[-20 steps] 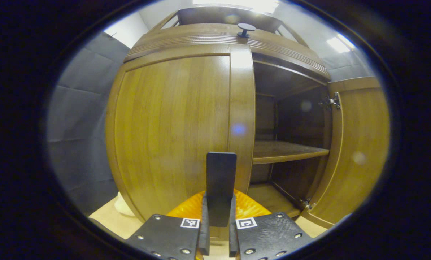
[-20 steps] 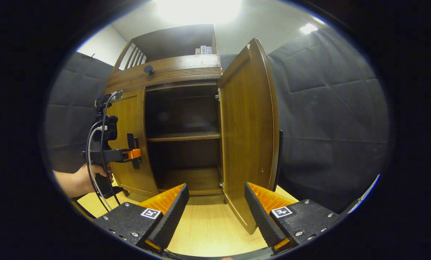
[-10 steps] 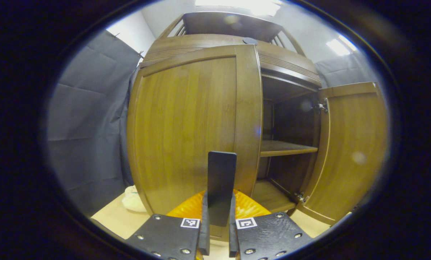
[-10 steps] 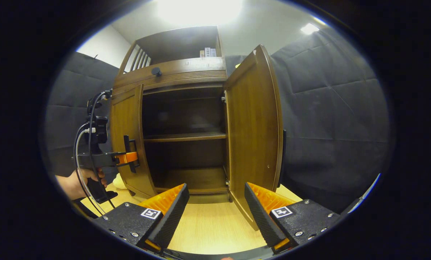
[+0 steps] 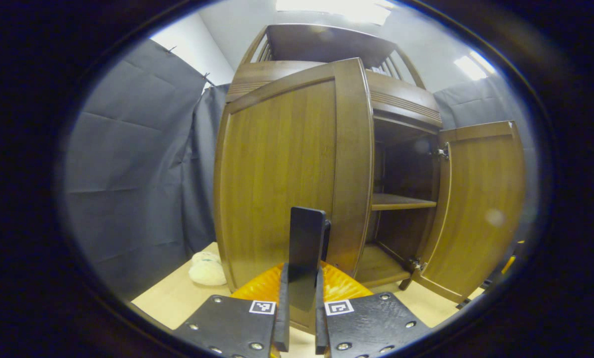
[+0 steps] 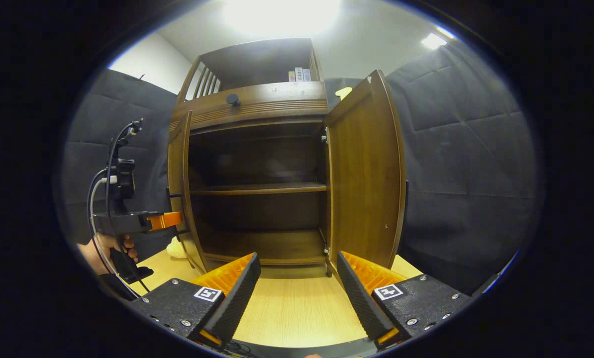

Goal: Open the right door of the double-door shoe cabinet with the right hand, and open the left door with the left hand.

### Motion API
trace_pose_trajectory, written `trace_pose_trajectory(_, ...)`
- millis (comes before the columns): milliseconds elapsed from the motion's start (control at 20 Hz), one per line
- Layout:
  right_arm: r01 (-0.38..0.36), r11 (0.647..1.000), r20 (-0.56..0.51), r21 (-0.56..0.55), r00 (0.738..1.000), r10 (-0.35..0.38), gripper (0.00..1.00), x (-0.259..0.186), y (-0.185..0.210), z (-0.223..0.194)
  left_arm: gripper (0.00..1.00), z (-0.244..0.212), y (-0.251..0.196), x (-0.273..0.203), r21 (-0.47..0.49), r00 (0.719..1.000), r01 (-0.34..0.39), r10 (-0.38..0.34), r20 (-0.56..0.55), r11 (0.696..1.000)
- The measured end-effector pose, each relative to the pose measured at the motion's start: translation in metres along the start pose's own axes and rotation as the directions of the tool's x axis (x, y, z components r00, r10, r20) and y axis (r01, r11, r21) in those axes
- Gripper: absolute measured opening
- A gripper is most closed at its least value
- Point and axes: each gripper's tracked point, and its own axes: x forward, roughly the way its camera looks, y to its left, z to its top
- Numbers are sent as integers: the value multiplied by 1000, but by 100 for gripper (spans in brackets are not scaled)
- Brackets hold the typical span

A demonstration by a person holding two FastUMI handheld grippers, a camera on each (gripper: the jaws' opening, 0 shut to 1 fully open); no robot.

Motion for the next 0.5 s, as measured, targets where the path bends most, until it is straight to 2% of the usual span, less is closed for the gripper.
trace_pose_trajectory(350,-54,998,-2,-13,999,54,95,1,5,-2,16,2,4,3,-13,999,-38,38,0,999)
trace_pose_trajectory(400,-60,998,-3,-15,998,60,94,1,5,-3,20,1,5,5,-15,999,-46,46,0,999)
trace_pose_trajectory(500,-71,997,-3,-14,997,71,95,-2,7,-4,20,0,6,6,-17,998,-59,60,3,998)
